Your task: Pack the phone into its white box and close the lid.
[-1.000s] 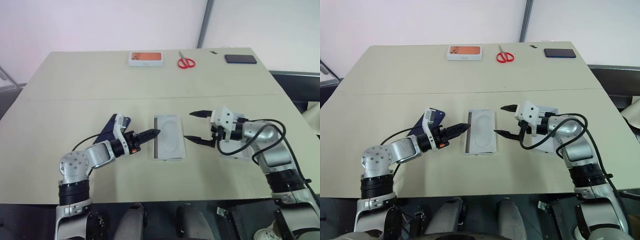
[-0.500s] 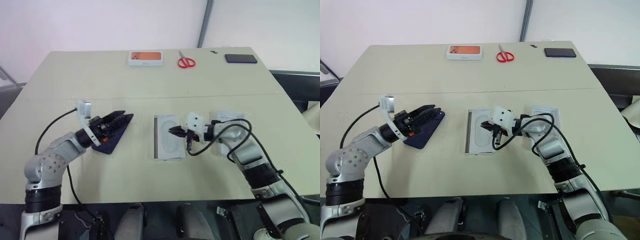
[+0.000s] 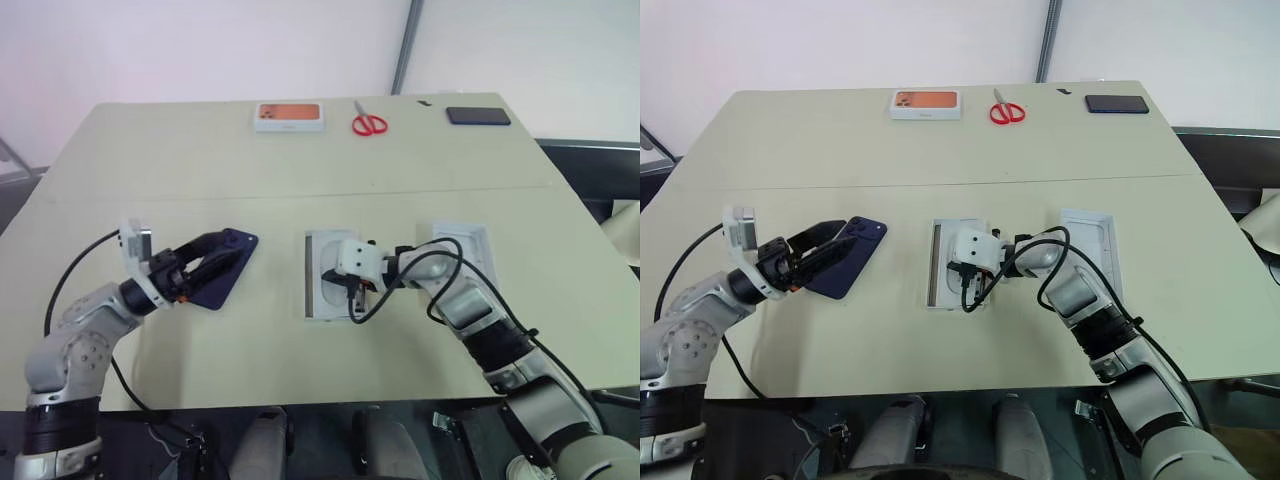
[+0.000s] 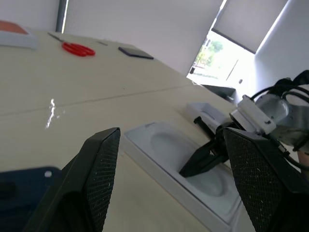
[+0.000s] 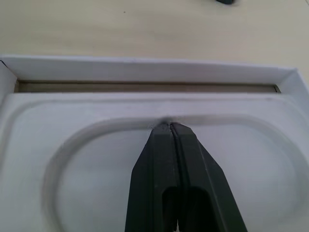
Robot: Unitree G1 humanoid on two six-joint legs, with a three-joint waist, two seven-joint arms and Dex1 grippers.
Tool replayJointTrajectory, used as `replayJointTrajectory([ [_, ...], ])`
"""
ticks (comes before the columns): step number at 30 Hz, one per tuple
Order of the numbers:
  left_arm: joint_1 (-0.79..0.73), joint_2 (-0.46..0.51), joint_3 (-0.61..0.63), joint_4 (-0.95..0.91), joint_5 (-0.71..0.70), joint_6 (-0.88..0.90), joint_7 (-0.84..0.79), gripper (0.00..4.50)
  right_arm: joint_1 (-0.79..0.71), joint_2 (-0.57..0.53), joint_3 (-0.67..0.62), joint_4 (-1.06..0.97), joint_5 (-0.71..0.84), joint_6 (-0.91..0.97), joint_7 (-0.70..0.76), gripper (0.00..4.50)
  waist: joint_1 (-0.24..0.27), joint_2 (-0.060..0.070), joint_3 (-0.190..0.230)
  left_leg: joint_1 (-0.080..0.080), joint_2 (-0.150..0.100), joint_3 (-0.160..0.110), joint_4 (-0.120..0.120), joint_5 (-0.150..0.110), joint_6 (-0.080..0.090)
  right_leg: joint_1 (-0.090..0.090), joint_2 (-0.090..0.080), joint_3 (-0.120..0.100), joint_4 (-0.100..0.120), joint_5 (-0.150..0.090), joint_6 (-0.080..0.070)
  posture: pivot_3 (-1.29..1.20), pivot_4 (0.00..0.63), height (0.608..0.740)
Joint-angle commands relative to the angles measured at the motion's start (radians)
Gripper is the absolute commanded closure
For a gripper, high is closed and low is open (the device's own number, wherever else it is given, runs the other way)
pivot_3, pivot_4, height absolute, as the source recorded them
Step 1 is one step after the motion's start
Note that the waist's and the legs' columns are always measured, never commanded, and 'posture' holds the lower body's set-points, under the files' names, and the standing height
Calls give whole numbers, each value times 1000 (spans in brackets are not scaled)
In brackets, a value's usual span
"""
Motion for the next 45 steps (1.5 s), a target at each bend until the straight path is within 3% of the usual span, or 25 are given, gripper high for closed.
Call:
replayJointTrajectory([
  [1, 47, 33, -37, -49, 70, -79, -70, 891, -21, 31, 8, -4, -4, -6, -3, 4460, 0, 0, 0, 0, 0, 0, 0, 0, 0, 0, 0, 0, 0, 0, 0, 0, 150, 740],
  [5, 99, 56, -88, -46, 168, -192, -129, 891, -42, 54, 2, 19, -3, -8, -7, 4460, 1, 0, 0, 0, 0, 0, -1, 0, 0, 0, 0, 0, 0, -1, -2, 0, 150, 740],
  [17, 48, 46, -41, 25, 180, -237, -77, 891, -63, 33, -44, 41, 17, -36, -16, 4460, 2, 1, 0, 0, 0, 0, -1, 0, 0, -1, 0, 0, 0, 0, 0, 0, 150, 740],
  [23, -75, 126, -36, 243, 208, -119, -26, 891, -98, 129, -91, 44, 48, -32, -103, 4460, -2, 1, 0, 0, 0, 0, -1, 0, 0, -2, 3, 0, 2, 1, 0, 0, 150, 740],
  [31, -263, 240, -95, 572, 260, -29, -140, 891, -138, 261, 9, 114, -70, -40, -219, 4460, -4, 1, 0, 0, 0, -1, -2, 0, -1, -3, 5, 0, 3, 1, -1, 0, 150, 740],
  [36, -417, 229, -135, 772, 287, 45, -212, 891, -192, 331, 72, 224, -131, 16, -236, 4460, -4, 1, 0, 0, -1, 0, -2, 2, -3, -3, 6, -1, 3, 1, -1, 0, 150, 740],
  [45, -513, 202, -297, 934, 428, 72, -380, 891, -216, 405, 78, 231, -134, 155, -215, 4460, -15, 0, 0, -1, -1, 0, -2, 3, -4, -3, 6, -2, 5, 1, -1, 0, 150, 740],
])
